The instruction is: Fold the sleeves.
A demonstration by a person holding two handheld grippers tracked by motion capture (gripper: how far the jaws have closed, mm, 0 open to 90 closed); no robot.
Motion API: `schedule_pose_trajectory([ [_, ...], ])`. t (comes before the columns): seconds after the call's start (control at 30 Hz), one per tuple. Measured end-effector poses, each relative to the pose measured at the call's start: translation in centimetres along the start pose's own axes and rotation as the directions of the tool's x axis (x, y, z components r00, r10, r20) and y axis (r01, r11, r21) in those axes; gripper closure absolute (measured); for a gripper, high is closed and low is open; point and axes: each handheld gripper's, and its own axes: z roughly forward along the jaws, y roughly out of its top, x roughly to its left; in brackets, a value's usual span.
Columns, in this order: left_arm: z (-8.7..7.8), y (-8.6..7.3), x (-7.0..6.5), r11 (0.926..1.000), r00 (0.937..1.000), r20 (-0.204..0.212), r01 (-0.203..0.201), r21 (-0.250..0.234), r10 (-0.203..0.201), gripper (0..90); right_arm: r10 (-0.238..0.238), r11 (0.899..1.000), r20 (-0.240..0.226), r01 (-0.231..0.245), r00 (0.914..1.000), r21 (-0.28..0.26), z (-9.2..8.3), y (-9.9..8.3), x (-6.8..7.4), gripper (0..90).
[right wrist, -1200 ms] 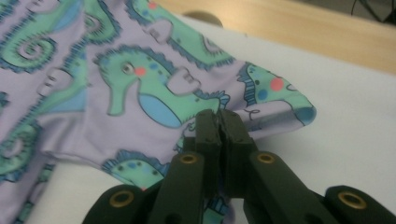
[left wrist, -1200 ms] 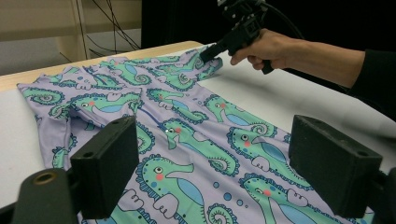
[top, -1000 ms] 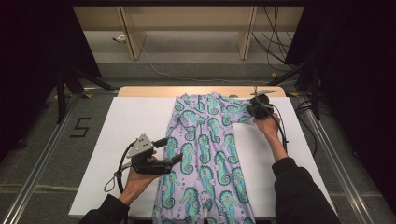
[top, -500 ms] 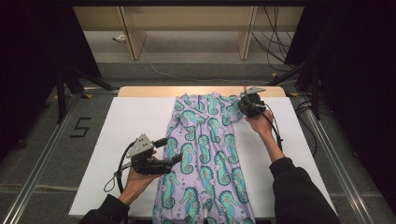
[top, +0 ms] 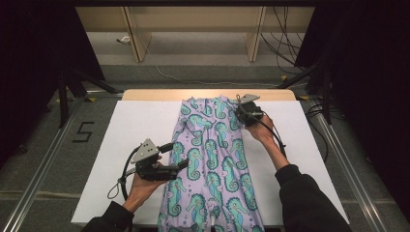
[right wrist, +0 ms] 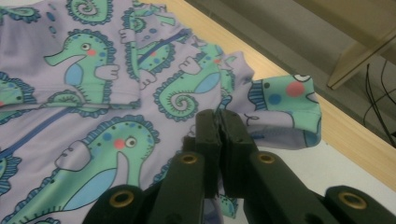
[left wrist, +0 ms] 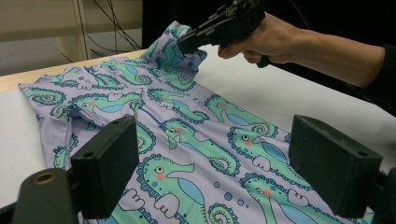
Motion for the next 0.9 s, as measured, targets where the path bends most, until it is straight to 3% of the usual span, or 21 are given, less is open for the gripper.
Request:
schedule_pose_trajectory([
  [0.33, 0.0, 0.0, 0.0, 1.0, 1.0, -0.001, -0.001, 0.0, 0.001, 15.7, -0.083, 0.996, -0.022, 0.083, 0.9963, 0.028, 0.8, 0.1, 1.9, 87.7],
  [0.47, 0.0, 0.0, 0.0, 1.0, 1.0, 0.0, -0.004, 0.0, 0.004, 15.7, -0.092, 0.995, -0.028, 0.093, 0.9954, 0.034, 1.0, 0.1, 2.3, 87.6],
  [0.73, 0.0, 0.0, -0.1, 1.0, 1.0, 0.0, -0.007, 0.001, 0.007, 15.7, -0.154, 0.987, -0.033, 0.155, 0.9876, 0.046, 1.4, 0.0, 3.3, 87.4],
  [0.9, 0.1, 0.0, -0.1, 1.0, 1.0, 0.002, -0.007, 0.003, 0.007, 15.7, -0.153, 0.986, -0.044, 0.156, 0.9872, 0.06, 1.6, -0.1, 3.9, 87.3],
])
